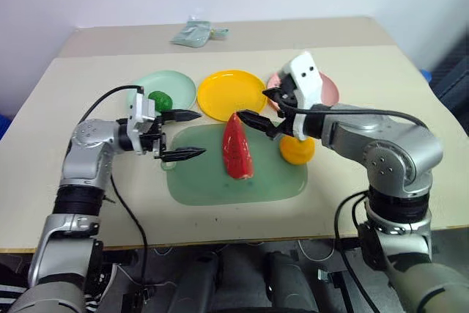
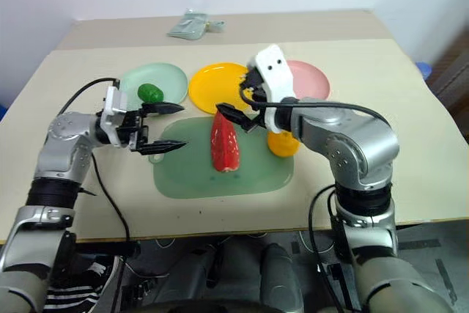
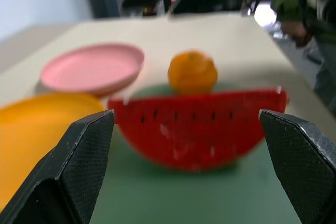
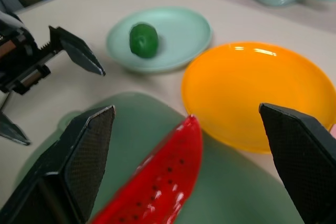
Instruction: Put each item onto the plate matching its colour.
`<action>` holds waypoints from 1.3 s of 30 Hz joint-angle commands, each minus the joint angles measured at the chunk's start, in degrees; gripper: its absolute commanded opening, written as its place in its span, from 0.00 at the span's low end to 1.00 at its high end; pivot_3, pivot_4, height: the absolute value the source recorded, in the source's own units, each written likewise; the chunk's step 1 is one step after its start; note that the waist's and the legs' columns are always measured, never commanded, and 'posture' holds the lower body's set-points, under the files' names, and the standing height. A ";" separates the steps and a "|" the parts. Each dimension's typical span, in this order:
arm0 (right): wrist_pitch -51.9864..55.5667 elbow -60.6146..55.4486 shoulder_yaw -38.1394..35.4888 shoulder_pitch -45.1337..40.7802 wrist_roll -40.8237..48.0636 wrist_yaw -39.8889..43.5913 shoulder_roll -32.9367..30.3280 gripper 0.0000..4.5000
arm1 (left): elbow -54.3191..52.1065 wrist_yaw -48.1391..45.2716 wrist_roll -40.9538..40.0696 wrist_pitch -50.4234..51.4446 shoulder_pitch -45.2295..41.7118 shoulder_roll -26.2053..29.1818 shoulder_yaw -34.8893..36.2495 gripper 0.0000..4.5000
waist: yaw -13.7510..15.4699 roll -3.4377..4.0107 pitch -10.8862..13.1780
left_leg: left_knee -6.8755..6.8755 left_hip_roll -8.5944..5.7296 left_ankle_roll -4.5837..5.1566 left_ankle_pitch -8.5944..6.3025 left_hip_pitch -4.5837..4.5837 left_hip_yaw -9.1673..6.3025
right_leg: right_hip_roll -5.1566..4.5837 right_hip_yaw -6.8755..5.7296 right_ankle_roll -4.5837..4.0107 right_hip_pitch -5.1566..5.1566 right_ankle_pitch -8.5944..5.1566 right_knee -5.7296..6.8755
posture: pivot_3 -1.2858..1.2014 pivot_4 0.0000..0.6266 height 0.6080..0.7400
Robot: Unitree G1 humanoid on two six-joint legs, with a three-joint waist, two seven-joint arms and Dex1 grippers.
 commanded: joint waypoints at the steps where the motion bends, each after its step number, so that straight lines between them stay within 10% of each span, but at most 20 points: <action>1: 7.07 1.87 -1.71 -1.52 0.67 -0.76 2.24 1.00 | -0.66 0.19 -0.42 -1.45 -0.04 0.03 1.32 1.00 | 0.41 0.00 0.00 | 0.00 0.00 0.00 0.00 0.00 0.00 | 0.01 0.00 -0.01 0.01 0.01 0.00 | 0.52 0.24 1.00; 26: 3.98 12.44 15.08 -0.87 -3.49 -3.68 0.39 1.00 | -2.98 2.86 -0.29 -1.49 0.14 -1.83 1.02 1.00 | 0.49 0.00 0.00 | 0.02 0.01 -0.01 0.00 0.00 0.22 | 0.03 0.17 0.00 -0.05 0.05 -0.01 | 0.52 0.24 1.00; 35: 1.13 11.97 17.42 -1.07 -5.38 -0.04 -1.98 0.20 | -2.92 3.17 -0.19 -1.96 0.37 -1.77 1.24 1.00 | 0.49 -0.01 -0.01 | 0.02 0.02 -0.01 0.00 0.01 0.22 | 0.04 0.17 0.00 -0.04 0.05 -0.01 | 0.52 0.24 1.00; 39: 0.71 10.83 17.44 -1.11 -4.71 1.94 -2.55 0.20 | -2.67 3.34 -0.17 -2.11 0.16 -1.94 1.24 1.00 | 0.51 -0.01 -0.01 | 0.03 0.02 -0.01 0.00 0.01 0.22 | 0.04 0.17 0.00 -0.04 0.04 -0.01 | 0.52 0.24 1.00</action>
